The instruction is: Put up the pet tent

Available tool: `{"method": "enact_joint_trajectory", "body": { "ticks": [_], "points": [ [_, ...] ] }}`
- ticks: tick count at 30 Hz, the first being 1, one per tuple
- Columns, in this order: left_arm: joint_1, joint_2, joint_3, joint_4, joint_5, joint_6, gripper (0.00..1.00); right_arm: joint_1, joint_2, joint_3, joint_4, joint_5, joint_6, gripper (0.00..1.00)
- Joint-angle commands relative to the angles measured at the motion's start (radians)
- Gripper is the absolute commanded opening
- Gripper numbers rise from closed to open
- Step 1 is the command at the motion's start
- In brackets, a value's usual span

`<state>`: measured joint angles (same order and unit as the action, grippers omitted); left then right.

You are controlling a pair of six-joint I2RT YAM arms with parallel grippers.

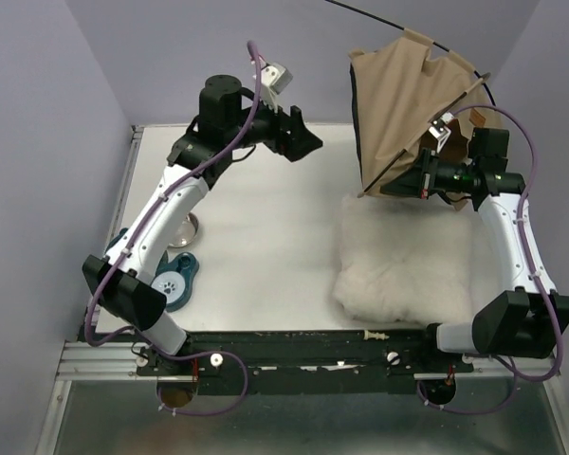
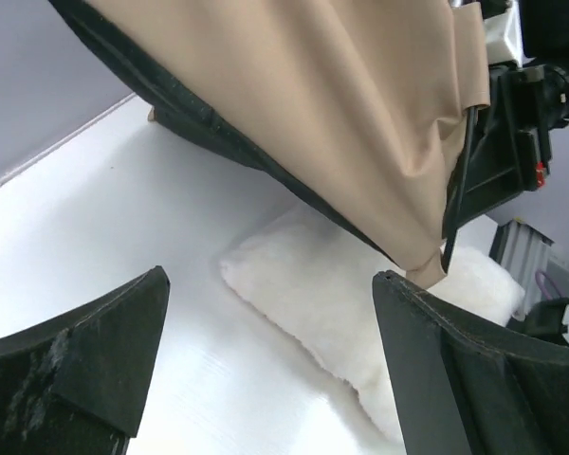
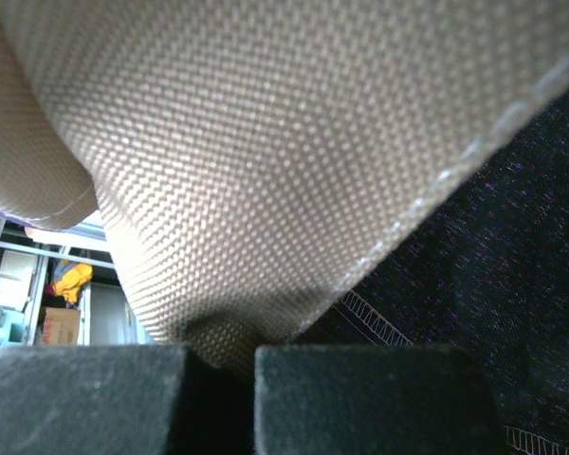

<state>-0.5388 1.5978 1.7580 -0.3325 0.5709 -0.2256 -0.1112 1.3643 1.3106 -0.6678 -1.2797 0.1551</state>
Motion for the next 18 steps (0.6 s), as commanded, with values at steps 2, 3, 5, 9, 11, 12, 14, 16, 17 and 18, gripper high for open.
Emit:
{"method": "enact_joint_trajectory", "body": {
  "ticks": [2, 3, 5, 9, 11, 12, 14, 16, 17, 18],
  "points": [
    [-0.119, 0.022, 0.148, -0.265, 0.144, 0.172, 0.88, -0.001, -0.045, -0.02, -0.044, 0.02, -0.019, 0.01],
    [-0.142, 0.031, 0.159, -0.295, 0.158, 0.177, 0.83, -0.001, -0.051, -0.025, -0.042, 0.016, -0.017, 0.01],
    [-0.165, 0.048, 0.153, -0.292, 0.197, 0.125, 0.81, -0.002, -0.065, -0.037, -0.045, 0.014, -0.022, 0.01],
    [-0.205, 0.073, 0.153, -0.28, 0.178, 0.052, 0.72, -0.002, -0.096, -0.054, -0.078, 0.02, -0.052, 0.01],
    [-0.225, 0.097, 0.182, -0.316, 0.147, 0.043, 0.66, -0.001, -0.117, -0.063, -0.088, 0.031, -0.064, 0.01],
    [-0.234, 0.108, 0.198, -0.332, 0.126, 0.043, 0.65, -0.001, -0.131, -0.071, -0.084, 0.043, -0.055, 0.01],
    [-0.25, 0.117, 0.207, -0.341, 0.086, 0.028, 0.63, -0.001, -0.154, -0.1, -0.049, 0.049, -0.025, 0.01],
    [-0.256, 0.122, 0.209, -0.333, 0.06, 0.014, 0.62, -0.001, -0.172, -0.12, -0.029, 0.059, -0.005, 0.01],
    [-0.26, 0.126, 0.212, -0.332, 0.057, 0.011, 0.62, -0.001, -0.179, -0.129, -0.021, 0.057, 0.004, 0.01],
    [-0.266, 0.131, 0.219, -0.335, 0.052, 0.015, 0.61, -0.004, -0.186, -0.134, -0.021, 0.059, 0.006, 0.01]
  ]
}}
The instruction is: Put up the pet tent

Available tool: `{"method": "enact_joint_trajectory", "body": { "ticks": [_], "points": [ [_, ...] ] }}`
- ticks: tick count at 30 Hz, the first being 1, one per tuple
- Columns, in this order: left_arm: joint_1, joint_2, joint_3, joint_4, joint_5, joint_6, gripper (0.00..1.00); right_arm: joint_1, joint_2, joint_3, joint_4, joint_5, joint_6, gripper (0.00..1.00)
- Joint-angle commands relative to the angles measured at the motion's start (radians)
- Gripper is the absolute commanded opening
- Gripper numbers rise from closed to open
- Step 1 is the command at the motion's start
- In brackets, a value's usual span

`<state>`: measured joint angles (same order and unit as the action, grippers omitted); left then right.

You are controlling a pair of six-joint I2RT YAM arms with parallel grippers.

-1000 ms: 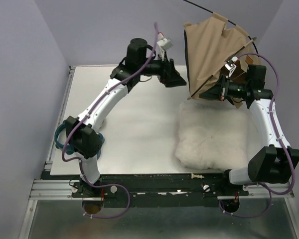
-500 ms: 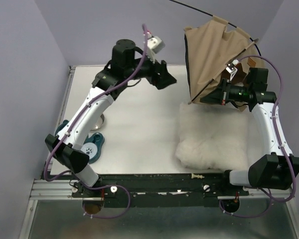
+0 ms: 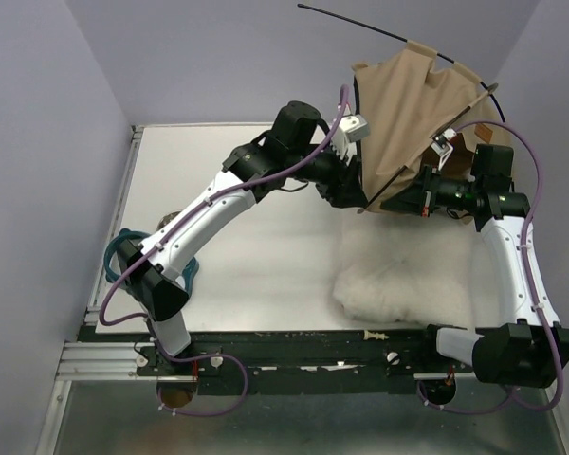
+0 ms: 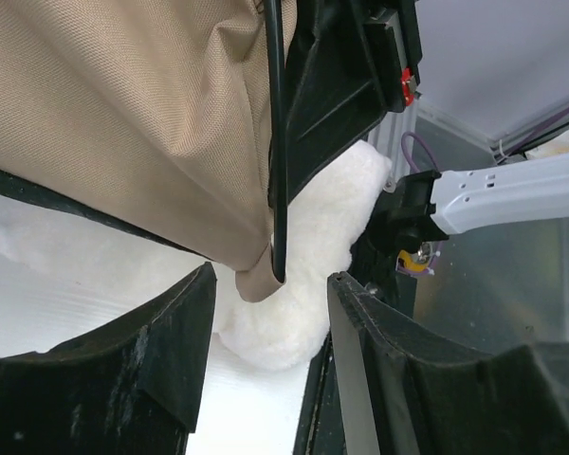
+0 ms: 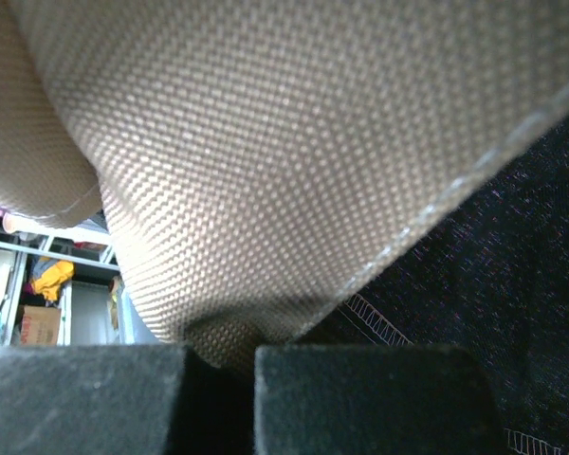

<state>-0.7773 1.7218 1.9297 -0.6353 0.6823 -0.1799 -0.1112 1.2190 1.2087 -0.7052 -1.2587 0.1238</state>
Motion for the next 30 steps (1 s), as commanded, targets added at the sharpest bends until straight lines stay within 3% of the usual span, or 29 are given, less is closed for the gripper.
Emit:
{"method": "enact_joint_trajectory", "body": {
  "ticks": [1, 22, 30],
  "points": [
    [-0.034, 0.013, 0.055, -0.033, -0.056, -0.03, 0.61, -0.001, -0.042, -0.032, 0.012, 0.035, 0.034, 0.01],
    [-0.079, 0.107, 0.149, -0.075, -0.162, 0.016, 0.54, -0.001, -0.053, -0.043, -0.02, -0.002, 0.017, 0.01],
    [-0.08, 0.122, 0.146, -0.099, -0.11, 0.002, 0.42, -0.001, -0.046, -0.04, -0.001, -0.004, 0.04, 0.01]
  ]
}}
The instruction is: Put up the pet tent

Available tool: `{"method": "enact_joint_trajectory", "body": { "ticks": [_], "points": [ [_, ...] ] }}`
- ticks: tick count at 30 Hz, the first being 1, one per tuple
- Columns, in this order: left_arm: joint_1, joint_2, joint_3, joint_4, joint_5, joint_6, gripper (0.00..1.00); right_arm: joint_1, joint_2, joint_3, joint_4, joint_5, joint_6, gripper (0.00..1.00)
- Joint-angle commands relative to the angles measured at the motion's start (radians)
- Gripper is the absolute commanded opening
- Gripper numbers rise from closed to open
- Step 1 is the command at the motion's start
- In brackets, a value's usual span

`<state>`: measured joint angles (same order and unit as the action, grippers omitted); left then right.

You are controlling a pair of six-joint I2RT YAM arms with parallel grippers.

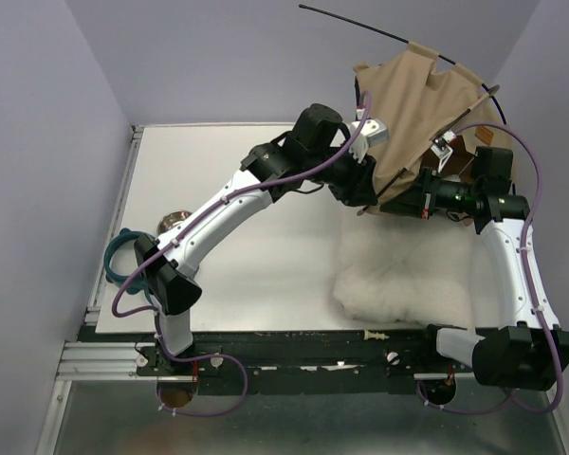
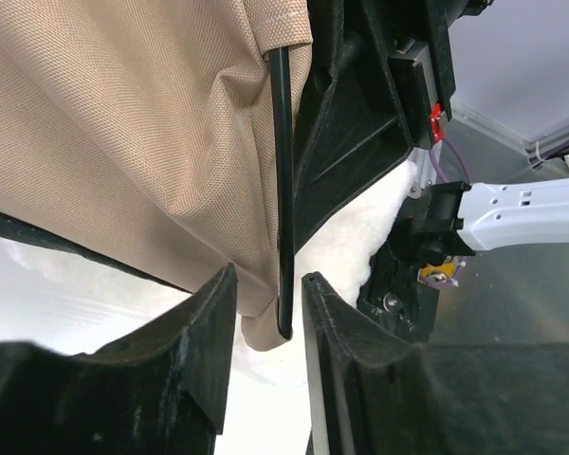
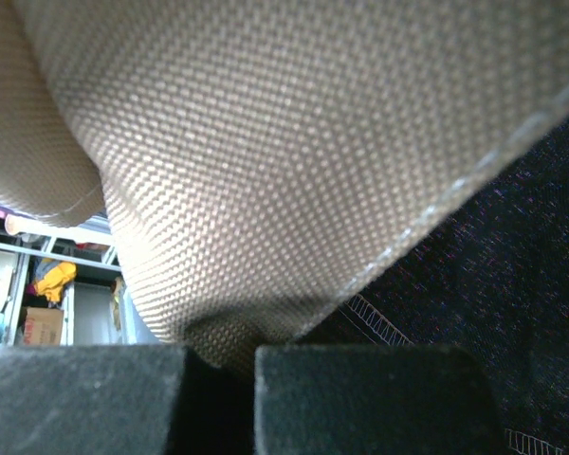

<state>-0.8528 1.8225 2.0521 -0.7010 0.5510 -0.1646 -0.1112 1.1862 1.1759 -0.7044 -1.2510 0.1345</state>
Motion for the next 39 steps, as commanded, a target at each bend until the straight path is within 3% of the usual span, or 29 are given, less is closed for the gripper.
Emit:
{"method": "enact_joint_trajectory", "body": {
  "ticks": [1, 6, 10, 11, 21, 35, 39],
  "points": [
    [-0.005, 0.023, 0.02, -0.034, 0.03, -0.019, 0.4, -0.001, -0.014, -0.01, 0.005, -0.016, 0.037, 0.01],
    [-0.008, 0.031, 0.006, -0.009, 0.033, -0.024, 0.3, -0.001, -0.027, -0.035, 0.023, -0.028, 0.065, 0.01],
    [-0.008, 0.041, 0.014, 0.03, 0.023, -0.029, 0.01, -0.001, -0.033, -0.051, 0.02, -0.044, 0.076, 0.01],
    [-0.008, 0.047, 0.019, 0.043, 0.027, -0.033, 0.0, -0.002, -0.033, -0.055, 0.014, -0.048, 0.076, 0.01],
    [-0.015, 0.077, -0.021, 0.282, 0.046, -0.13, 0.0, -0.001, -0.02, -0.061, -0.021, -0.108, 0.062, 0.01],
    [0.004, 0.0, -0.274, 0.477, -0.013, -0.033, 0.0, -0.005, 0.016, -0.032, -0.053, -0.289, 0.089, 0.01],
    [0.012, 0.008, -0.248, 0.492, 0.049, -0.042, 0.0, -0.005, 0.018, -0.03, -0.084, -0.239, 0.044, 0.02]
  ]
}}
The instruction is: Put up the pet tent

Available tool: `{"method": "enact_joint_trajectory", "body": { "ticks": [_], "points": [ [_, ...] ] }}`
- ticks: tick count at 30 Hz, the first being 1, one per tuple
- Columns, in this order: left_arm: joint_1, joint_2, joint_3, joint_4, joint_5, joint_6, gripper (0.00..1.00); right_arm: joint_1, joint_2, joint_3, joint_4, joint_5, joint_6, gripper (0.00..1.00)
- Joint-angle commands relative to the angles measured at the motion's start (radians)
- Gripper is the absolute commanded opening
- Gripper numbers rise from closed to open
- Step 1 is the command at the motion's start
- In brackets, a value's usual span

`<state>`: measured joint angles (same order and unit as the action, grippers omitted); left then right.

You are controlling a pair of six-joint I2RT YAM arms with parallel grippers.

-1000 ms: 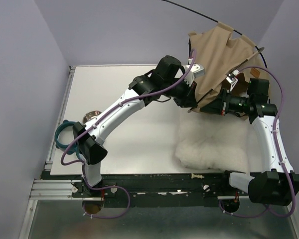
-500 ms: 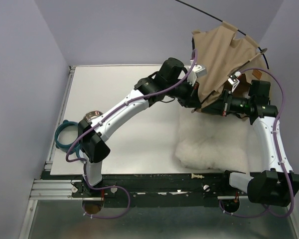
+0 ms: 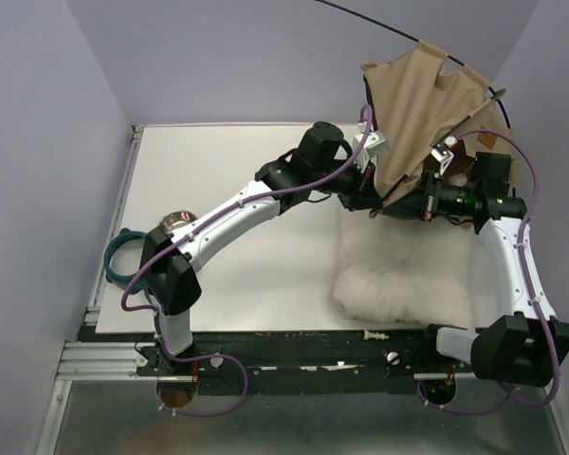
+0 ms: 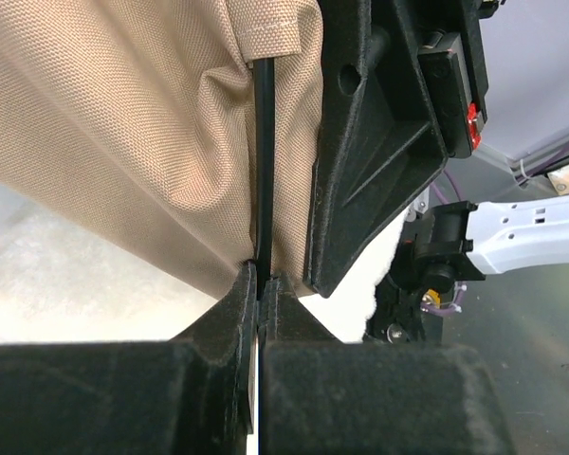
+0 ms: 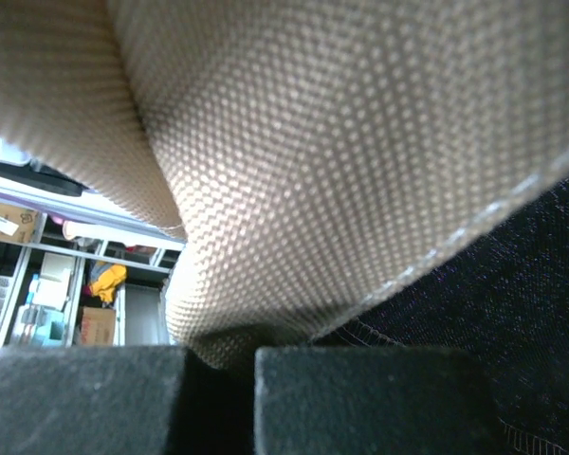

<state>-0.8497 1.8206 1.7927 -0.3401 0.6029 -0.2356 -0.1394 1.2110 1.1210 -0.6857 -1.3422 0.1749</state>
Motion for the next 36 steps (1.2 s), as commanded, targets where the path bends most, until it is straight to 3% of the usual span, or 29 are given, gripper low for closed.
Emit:
{"method": "enact_joint_trajectory", "body": {
  "ticks": [1, 4, 8, 11, 17, 25, 30, 36],
  "points": [
    [0.009, 0.008, 0.019, 0.136, 0.02, 0.022, 0.0, 0.023, -0.007, 0.033, -0.121, -0.112, -0.027, 0.08],
    [0.008, 0.009, 0.034, 0.138, 0.051, -0.025, 0.0, 0.011, -0.005, 0.068, -0.181, -0.016, -0.1, 0.4],
    [0.008, 0.017, 0.043, 0.139, 0.057, -0.109, 0.0, -0.023, -0.039, 0.114, -0.216, 0.139, -0.164, 0.6],
    [0.008, 0.022, 0.048, 0.154, 0.052, -0.174, 0.0, -0.051, -0.091, 0.126, -0.224, 0.276, -0.262, 0.65],
    [0.008, 0.055, 0.076, 0.184, 0.046, -0.313, 0.0, -0.058, -0.235, 0.037, -0.19, 0.425, -0.377, 0.94],
    [0.008, 0.075, 0.074, 0.176, 0.066, -0.298, 0.0, -0.066, -0.254, 0.083, -0.155, 0.37, -0.255, 0.97],
    [0.006, 0.083, 0.071, 0.206, 0.083, -0.312, 0.0, -0.149, -0.202, 0.12, -0.04, 0.373, -0.007, 0.98],
    [-0.002, 0.088, 0.076, 0.234, 0.095, -0.326, 0.0, -0.183, -0.197, 0.031, 0.193, 0.264, 0.214, 0.92]
  ]
}}
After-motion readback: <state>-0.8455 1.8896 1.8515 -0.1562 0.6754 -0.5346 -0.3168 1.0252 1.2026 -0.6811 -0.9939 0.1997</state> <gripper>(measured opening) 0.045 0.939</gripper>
